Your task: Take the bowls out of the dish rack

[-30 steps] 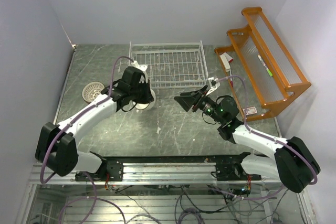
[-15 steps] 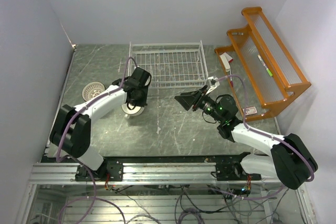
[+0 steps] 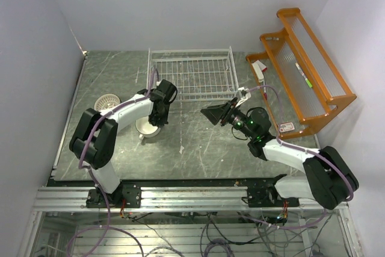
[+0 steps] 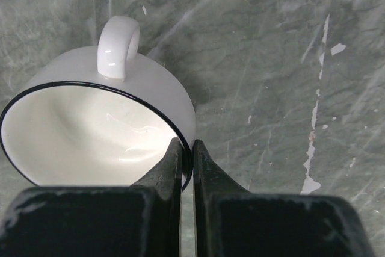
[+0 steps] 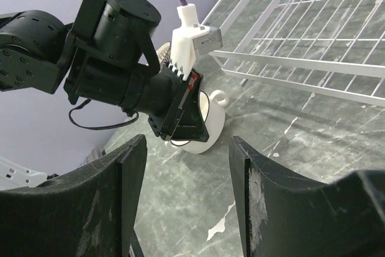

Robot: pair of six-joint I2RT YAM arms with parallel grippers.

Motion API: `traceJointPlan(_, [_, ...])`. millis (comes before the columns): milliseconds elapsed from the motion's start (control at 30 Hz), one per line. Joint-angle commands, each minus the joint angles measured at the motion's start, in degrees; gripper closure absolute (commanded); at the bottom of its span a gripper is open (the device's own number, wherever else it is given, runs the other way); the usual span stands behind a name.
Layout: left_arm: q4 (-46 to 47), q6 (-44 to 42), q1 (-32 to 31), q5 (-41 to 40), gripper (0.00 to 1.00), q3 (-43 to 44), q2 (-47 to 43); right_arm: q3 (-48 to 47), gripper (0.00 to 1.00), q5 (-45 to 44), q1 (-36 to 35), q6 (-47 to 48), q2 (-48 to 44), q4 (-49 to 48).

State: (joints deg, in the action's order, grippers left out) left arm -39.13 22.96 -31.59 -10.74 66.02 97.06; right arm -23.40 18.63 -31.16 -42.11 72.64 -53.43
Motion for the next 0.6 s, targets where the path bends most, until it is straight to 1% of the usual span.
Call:
traceJointPlan(0, [-0.31,0.17,0.04,-0.52,0.93,2.11,1.04,0.61,0.44,0.49,0.85,-0.37,1.48,-3.05])
traceJointPlan(200, [-0.85,-0.33,0.06,0.55,0.93,2.48,2.59,1.12,0.44,2.54,1.79,-2.26,5.06,-7.14])
traceJointPlan(433, [-0.77,0.21,0.04,0.29,0.93,2.23,1.81,1.51,0.45,3.73,2.4,-3.47,6.83,-9.61])
traceJointPlan(567, [-0.58,0.7,0.04,0.42,0.78,2.11,0.66,1.68,0.45,3.66,2.67,-3.51,6.7,-9.45])
